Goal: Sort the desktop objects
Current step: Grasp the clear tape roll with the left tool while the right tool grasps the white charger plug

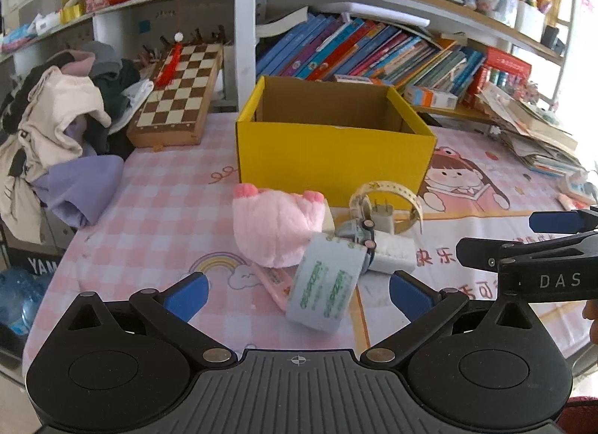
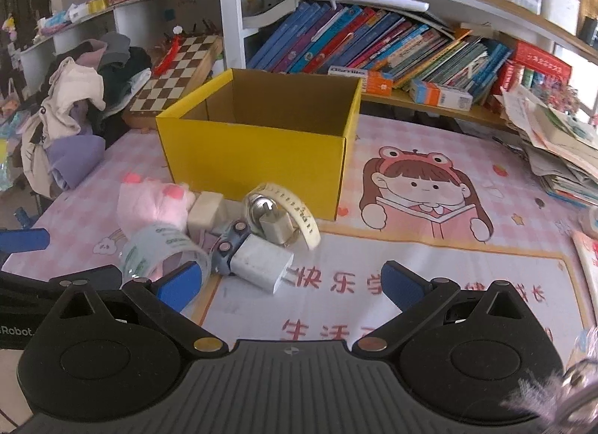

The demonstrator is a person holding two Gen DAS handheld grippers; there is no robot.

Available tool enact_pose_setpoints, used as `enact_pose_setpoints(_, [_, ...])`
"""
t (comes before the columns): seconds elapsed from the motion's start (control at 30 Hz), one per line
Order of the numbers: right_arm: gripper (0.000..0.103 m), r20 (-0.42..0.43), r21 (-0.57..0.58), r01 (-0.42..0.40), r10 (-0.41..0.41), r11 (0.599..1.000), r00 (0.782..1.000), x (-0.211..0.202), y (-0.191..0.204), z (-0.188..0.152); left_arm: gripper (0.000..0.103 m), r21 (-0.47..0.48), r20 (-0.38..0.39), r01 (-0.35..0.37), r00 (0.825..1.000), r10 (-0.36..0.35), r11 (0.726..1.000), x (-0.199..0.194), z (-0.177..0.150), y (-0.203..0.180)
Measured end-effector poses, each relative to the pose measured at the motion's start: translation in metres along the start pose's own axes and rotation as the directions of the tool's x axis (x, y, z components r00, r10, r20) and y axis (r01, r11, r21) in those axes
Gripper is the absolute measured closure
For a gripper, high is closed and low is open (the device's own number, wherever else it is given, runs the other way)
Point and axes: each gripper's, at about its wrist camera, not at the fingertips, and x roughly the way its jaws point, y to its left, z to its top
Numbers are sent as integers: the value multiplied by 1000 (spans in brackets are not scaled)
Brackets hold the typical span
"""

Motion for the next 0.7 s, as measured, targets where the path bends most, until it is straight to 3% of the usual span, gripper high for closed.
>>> enact_pose_setpoints(0.4, [1, -95, 27, -75, 77, 997, 992, 46, -26, 16, 0, 28, -60, -15, 998, 16, 999, 27, 11, -21])
enact_pose_setpoints(0.7, [13, -164, 57, -143, 150, 988, 975, 78, -36, 23, 1, 67, -101, -58, 993, 65, 996, 36, 7, -30])
